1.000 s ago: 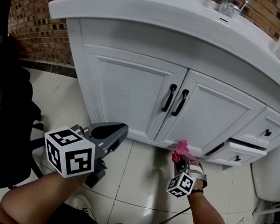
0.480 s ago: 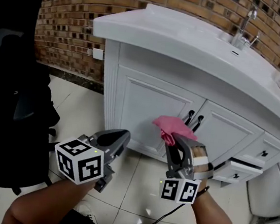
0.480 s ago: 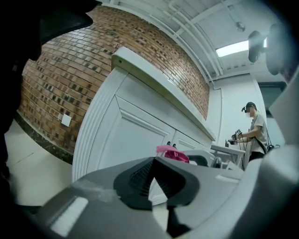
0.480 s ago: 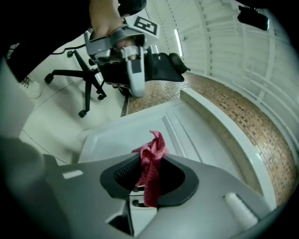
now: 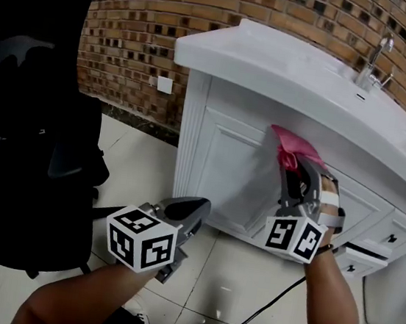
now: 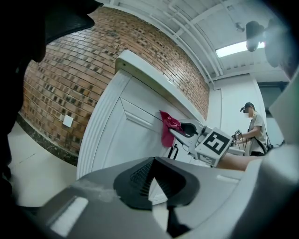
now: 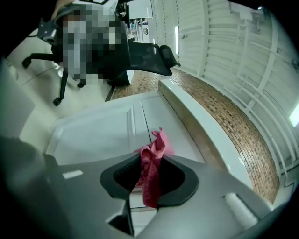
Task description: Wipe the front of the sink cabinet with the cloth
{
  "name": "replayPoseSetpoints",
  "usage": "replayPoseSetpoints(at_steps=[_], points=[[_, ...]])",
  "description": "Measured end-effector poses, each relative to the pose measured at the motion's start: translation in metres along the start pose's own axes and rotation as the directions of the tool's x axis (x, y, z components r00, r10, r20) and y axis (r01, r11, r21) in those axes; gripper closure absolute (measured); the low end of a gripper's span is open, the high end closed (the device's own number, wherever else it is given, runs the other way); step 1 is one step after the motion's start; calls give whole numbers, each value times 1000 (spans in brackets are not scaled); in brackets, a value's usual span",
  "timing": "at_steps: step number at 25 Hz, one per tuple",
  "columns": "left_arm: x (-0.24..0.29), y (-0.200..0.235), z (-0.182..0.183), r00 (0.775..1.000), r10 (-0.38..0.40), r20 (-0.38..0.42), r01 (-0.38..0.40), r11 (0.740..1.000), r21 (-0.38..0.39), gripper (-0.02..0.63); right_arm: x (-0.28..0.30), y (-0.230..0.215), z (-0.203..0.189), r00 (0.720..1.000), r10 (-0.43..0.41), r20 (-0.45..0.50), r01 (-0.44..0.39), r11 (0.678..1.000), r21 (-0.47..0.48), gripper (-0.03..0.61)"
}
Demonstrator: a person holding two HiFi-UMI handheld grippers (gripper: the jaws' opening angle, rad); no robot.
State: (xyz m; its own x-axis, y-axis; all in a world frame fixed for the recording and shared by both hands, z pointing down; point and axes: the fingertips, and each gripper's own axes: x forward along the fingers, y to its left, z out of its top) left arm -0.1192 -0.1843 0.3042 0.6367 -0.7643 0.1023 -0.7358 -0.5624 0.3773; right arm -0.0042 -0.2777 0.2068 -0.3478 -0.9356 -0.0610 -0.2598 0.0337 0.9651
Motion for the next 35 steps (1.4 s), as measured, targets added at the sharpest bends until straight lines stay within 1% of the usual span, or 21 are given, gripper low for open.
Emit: replayPoseSetpoints(at_steps=[2,6,9,11,13,17,22,27,35], points=[[-1,-1,1,1000,-4,5,4,1000,0,607,6,13,-6,1000,17,-24,-17,1000,-6,479],[-4,-1,2,1000,-12,5,12,1000,6,607,15,37,-20,996,47,-81,-46,999,15,479],[-6,2,0,1000,-10,2,10,1000,-1,607,18,47,-22,995,56,-88,-50,997,63,479],[-7,3,1,1000,-10,3,10,1000,-7,607,19,58,-22,993,77,-94,-68,993,92,479],[-7,3,2,1000,-15,5,15,1000,-14,607,20,76,-23,990,103,-98,-93,990,102,479],[-7,0,2,1000,-26,5,26,999,-19,607,20,112,-29,985,143,-98,-132,985,110,479],[-6,4,0,1000,-19,-3,19,999,-29,607,17,161,-39,980,177,-89,-167,980,112,479],[-3,6,-4,1000,-15,-15,15,1000,-25,607,12,210,-51,970,227,-89,-215,968,127,479],[0,16,-11,999,3,-36,-4,1000,-30,607,2,275,-67,948,306,-91,-298,950,93,479]])
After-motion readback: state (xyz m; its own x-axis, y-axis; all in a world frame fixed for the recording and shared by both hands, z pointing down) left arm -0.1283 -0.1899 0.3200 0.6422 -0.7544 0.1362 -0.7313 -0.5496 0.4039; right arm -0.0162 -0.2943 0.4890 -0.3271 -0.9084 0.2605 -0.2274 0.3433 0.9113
